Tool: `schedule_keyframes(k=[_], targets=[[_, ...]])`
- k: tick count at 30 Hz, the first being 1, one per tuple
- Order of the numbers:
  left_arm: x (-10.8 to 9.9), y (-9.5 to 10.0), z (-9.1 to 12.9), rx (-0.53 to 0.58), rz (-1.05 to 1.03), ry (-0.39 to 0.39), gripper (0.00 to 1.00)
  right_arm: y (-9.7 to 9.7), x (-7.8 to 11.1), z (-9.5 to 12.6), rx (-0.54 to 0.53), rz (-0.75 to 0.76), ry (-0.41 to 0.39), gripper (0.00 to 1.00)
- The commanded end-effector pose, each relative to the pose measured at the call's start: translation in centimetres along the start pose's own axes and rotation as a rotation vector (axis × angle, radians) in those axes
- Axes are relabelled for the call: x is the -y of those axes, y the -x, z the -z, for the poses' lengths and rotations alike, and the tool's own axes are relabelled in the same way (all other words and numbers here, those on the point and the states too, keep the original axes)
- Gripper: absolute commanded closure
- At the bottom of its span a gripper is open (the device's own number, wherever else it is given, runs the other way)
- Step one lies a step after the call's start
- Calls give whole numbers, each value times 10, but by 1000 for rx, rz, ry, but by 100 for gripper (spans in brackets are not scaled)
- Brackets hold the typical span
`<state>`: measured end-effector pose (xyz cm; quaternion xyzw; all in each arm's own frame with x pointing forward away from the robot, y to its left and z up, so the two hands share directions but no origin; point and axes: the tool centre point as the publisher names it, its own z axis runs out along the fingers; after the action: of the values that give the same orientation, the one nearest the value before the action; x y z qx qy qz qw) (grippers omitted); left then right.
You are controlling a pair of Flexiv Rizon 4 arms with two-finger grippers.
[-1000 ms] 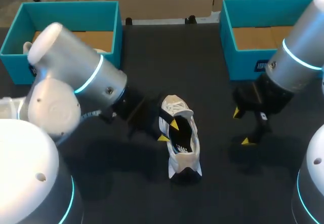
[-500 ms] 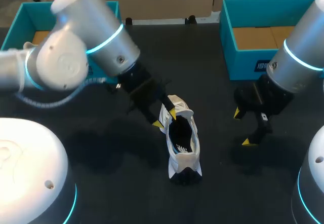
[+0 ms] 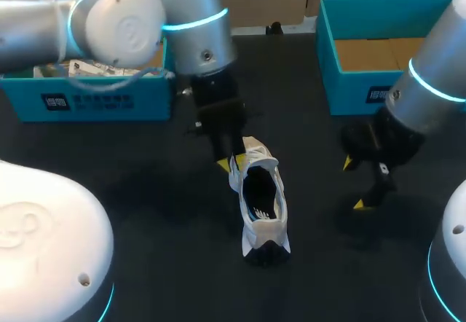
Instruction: Take the shoe out of the shoebox, open the shoe tongue, remove and reinsert the insole, then place the shoe into the shoebox
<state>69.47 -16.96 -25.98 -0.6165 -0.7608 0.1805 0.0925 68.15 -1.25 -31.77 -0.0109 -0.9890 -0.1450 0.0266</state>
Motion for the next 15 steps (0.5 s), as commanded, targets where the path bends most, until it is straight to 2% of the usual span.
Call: schedule_keyframes(k=[1, 15], targets=[[-3, 5, 4, -288, -6, -4, 100, -4, 32, 17, -17, -74, 34, 0], [-3, 5, 4, -288, -6, -4, 100, -4, 32, 17, -17, -74, 34, 0]])
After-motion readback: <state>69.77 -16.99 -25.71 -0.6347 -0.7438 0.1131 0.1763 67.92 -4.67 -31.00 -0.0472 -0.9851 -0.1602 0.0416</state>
